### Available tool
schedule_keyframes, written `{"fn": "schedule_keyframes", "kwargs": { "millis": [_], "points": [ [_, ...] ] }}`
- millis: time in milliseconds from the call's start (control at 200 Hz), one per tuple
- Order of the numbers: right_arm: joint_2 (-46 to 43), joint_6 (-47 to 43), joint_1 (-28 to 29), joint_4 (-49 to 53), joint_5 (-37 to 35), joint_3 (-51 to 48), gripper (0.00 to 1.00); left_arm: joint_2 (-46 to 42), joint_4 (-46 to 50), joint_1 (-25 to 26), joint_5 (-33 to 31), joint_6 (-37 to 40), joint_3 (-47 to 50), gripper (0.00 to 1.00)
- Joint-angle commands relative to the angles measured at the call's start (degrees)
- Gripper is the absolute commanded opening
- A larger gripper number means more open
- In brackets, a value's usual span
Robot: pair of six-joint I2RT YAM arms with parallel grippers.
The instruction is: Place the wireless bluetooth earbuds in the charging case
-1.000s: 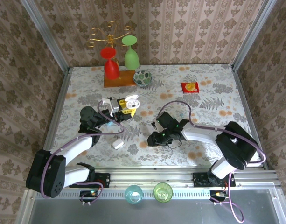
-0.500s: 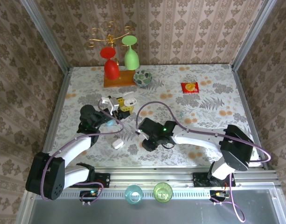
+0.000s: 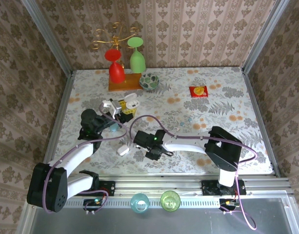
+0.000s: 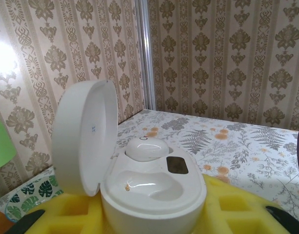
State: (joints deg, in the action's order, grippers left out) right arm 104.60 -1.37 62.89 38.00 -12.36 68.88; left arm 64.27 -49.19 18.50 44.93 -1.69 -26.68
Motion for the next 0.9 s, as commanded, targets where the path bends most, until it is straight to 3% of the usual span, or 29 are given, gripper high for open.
{"fn": "schedule_keyframes", "kwargs": {
  "millis": [0, 365, 895],
  "points": [
    [1.86, -2.46, 0.37, 2.05, -2.58, 1.62, 0.37, -0.90, -0.22, -0.74, -0.02, 0.84, -2.03, 0.24],
    [5.51, -4.86, 0.37, 3.46, -5.36, 2.68, 0.34, -0.70, -0.37, -1.19, 0.08, 0.87, -2.15, 0.24],
    [7.96, -1.34, -0.47, 6.96, -8.47, 4.21, 0.20, -0.56, -1.30, -1.25, 0.54, 0.18, -1.98, 0.24]
  ]
}}
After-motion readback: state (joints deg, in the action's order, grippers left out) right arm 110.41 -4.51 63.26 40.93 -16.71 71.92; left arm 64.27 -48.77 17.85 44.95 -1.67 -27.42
